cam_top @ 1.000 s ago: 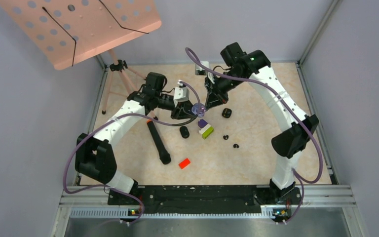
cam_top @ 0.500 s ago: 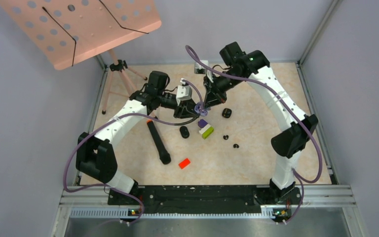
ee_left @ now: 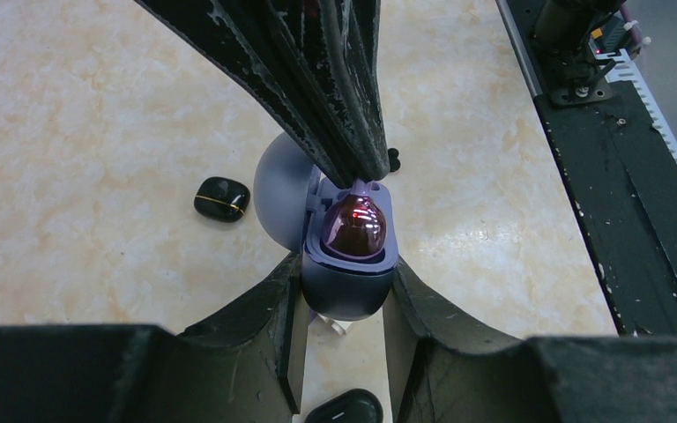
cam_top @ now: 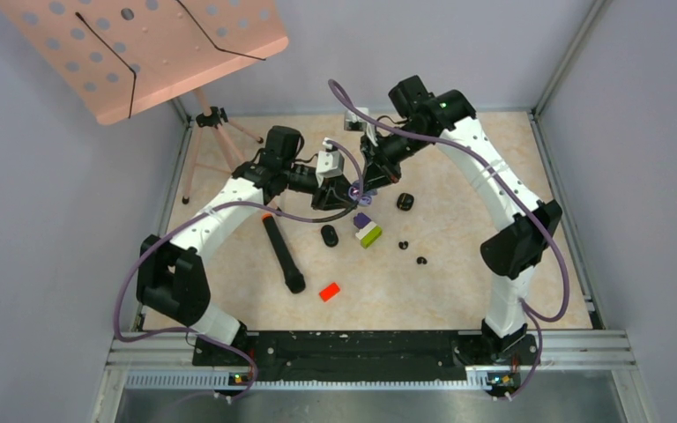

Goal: Insert the wireless bluetooth earbuds into the charging case
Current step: Place the earbud in the charging case.

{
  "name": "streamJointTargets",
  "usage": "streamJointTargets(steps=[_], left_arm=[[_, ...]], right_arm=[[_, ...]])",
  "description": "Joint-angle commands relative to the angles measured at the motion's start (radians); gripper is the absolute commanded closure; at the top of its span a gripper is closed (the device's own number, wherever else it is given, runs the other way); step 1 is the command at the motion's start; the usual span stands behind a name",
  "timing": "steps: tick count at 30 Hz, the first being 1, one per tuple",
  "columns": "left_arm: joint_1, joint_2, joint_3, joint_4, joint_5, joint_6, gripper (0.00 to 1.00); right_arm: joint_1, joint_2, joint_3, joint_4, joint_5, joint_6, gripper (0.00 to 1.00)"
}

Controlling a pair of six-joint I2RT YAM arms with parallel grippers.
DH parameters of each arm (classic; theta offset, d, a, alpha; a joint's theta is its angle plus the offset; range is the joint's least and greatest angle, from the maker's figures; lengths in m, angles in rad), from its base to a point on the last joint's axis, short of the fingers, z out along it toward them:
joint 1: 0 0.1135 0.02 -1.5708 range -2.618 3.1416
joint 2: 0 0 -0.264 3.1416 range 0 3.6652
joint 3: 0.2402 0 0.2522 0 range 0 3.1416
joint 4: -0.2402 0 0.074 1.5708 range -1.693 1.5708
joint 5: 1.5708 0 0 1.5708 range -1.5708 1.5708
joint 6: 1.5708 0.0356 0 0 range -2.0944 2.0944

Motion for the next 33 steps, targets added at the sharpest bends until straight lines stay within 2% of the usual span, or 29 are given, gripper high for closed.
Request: streamJointTargets(steps=[1, 11, 19, 24, 33], left_arm=[[-0.006, 0.001, 0.041, 0.054, 0.034, -0.011, 1.0], [-0.007, 0.001, 0.039, 0.071, 0.032, -0.033, 1.0], [-0.007, -0.001, 0.025, 0.139, 0.029, -0.104, 1.0], [-0.007, 0.002, 0.023, 0.15, 0.03, -0.119, 1.0], [-0.006, -0.014, 0.008, 0.141, 0.01, -0.116, 1.0]], right_arm=[[0.017, 0.008, 0.061, 0.027, -0.008, 0.012, 1.0], [0.026, 0.016, 0.061, 0.047, 0.019, 0.037, 1.0], [0.028, 0.018, 0.064, 0.044, 0.02, 0.027, 1.0], [0.03, 0.014, 0.083, 0.078, 0.061, 0.08, 0.85], [-0.015, -0.132, 0.024, 0.077, 0.052, 0.021, 0.72]])
